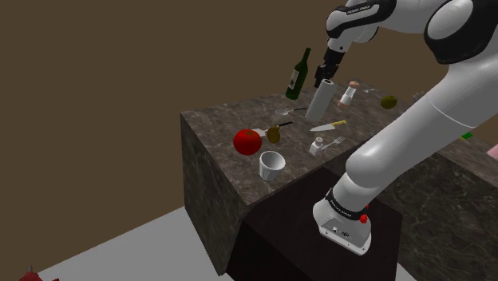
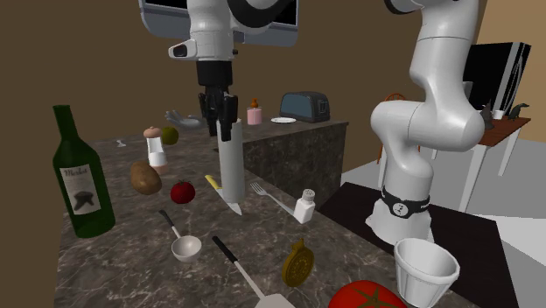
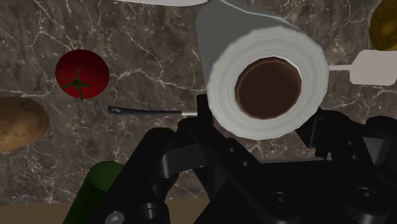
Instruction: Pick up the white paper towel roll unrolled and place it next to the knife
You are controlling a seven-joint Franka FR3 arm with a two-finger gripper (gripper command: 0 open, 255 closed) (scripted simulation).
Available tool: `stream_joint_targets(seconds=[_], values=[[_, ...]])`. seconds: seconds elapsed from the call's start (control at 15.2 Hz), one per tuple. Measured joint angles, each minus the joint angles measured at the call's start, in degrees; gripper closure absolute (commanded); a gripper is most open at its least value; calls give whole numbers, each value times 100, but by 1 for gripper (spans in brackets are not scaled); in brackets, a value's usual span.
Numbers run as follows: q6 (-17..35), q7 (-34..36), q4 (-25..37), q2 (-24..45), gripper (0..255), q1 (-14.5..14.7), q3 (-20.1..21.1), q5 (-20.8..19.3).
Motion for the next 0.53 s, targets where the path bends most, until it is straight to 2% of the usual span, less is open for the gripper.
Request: stream_joint_targets(seconds=[0.53], values=[[617, -54, -439, 198, 255, 3, -46, 78]])
